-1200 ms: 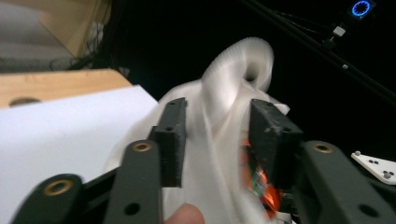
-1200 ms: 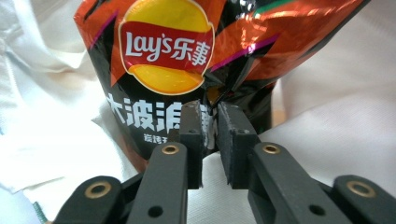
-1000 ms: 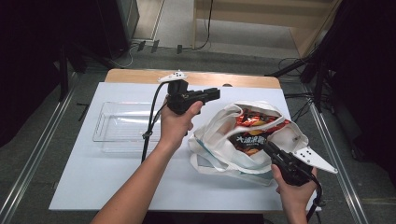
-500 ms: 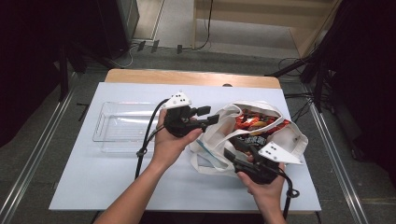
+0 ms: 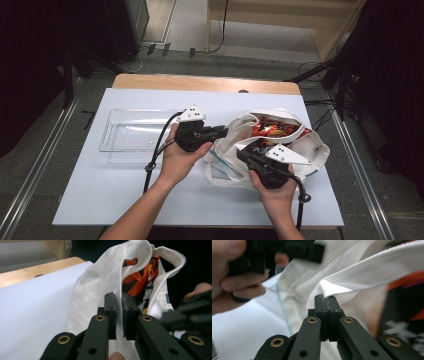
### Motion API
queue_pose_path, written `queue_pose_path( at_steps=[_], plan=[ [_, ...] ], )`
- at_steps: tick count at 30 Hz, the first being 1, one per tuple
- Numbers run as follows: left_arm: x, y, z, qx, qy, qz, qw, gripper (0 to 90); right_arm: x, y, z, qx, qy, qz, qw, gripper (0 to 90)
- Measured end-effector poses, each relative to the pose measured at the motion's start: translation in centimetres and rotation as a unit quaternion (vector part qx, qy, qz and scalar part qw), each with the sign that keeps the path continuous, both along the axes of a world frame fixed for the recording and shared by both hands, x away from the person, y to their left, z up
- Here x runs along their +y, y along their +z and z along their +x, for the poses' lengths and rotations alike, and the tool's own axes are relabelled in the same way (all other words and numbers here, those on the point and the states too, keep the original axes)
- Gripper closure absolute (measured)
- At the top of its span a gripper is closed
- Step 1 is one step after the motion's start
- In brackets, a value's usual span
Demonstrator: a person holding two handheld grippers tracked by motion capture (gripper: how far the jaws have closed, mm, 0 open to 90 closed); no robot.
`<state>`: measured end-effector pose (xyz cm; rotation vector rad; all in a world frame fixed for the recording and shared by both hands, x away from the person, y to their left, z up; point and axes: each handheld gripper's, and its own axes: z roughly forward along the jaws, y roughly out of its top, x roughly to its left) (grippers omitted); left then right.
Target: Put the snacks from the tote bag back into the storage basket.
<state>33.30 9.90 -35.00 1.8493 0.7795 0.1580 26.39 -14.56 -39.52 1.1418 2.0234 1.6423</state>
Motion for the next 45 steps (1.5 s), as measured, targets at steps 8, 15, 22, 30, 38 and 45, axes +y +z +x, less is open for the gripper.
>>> queue_pose_path(
  at_steps=[8,15,22,30,38,45],
  plan=[
    [0.2,-0.3,-0.1,0.0,-0.004,0.002,1.0,88.4,-3.1,3.2,0.3,-0.054,-0.034,0.011,0.9979,90.0],
    [0.3,-0.8,-0.1,0.002,-0.005,0.009,0.9999,89.1,-5.5,5.5,1.3,-0.087,-0.067,0.032,0.9935,90.0],
    [0.4,-1.3,-0.3,0.001,-0.008,0.024,0.9997,89.6,-8.1,7.2,4.5,-0.108,-0.123,0.016,0.9864,90.0],
    [0.6,-1.9,-0.4,-0.001,-0.01,0.046,0.9989,90.0,-11.8,7.2,8.7,-0.055,-0.213,0.005,0.9754,90.0],
    [0.6,-1.6,0.0,-0.004,0.003,0.025,0.9997,71.7,-14.5,4.2,10.6,0.069,-0.203,0.016,0.9767,77.6],
    [-1.1,0.2,-0.2,-0.054,0.004,0.012,0.9984,60.8,-14.2,3.7,9.9,0.058,-0.191,0.013,0.9799,76.1]
  ],
)
